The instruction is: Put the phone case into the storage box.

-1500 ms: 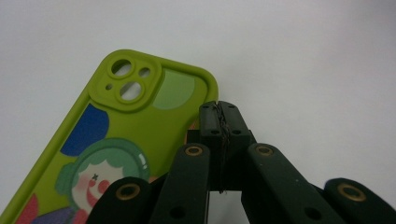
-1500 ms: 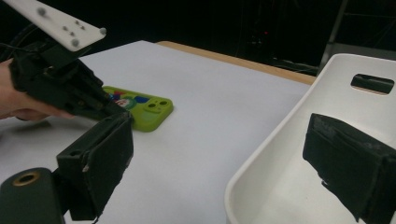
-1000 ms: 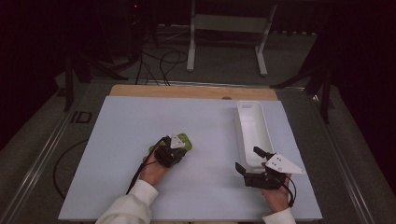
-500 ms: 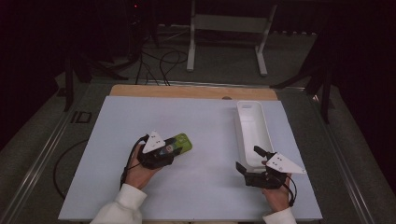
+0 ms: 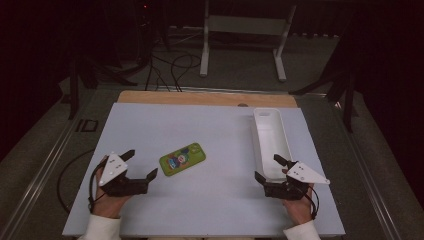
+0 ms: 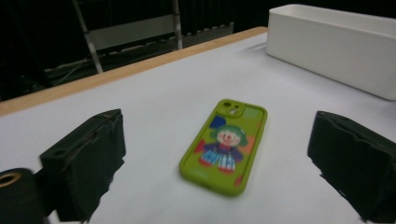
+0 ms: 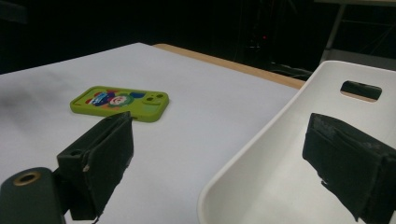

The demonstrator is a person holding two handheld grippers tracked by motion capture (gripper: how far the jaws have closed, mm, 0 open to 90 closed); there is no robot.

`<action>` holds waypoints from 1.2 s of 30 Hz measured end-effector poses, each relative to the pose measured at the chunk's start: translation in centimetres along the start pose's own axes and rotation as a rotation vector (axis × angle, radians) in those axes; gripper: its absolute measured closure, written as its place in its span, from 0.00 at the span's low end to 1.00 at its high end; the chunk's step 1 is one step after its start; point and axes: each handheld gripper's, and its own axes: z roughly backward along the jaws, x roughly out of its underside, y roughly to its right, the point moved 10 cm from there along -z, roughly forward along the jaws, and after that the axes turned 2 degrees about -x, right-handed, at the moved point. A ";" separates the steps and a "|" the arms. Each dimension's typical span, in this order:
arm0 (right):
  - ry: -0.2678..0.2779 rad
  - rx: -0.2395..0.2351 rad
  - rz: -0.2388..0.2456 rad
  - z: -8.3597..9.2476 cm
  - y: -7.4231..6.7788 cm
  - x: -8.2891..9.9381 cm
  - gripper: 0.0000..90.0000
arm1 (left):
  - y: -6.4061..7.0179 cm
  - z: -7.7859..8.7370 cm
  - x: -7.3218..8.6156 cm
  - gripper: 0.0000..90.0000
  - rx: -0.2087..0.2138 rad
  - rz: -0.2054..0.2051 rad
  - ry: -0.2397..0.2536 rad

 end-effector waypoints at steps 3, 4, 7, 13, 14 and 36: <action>0.004 -0.004 0.001 0.0 -0.1 -0.1 0.10 | -1.2 1.2 1.3 0.00 -0.025 0.017 -0.011; 0.009 -0.008 -0.002 0.0 -0.1 -0.1 0.10 | -1.5 1.6 1.6 0.00 -0.027 0.031 -0.006; 0.012 -0.013 -0.003 0.0 -0.2 -0.2 0.10 | -1.8 2.2 2.2 0.00 -0.019 0.047 -0.003; 0.036 -0.022 -0.027 0.5 -0.3 -0.3 0.10 | -1.5 2.5 3.1 0.00 0.014 0.041 -0.016; 0.039 -0.023 -0.029 0.6 -0.3 -0.3 0.10 | -1.5 2.6 3.2 0.00 0.017 0.041 -0.017; 0.025 -0.028 -0.038 0.7 -0.4 0.4 0.10 | -1.3 1.7 3.1 0.00 0.019 0.030 -0.067</action>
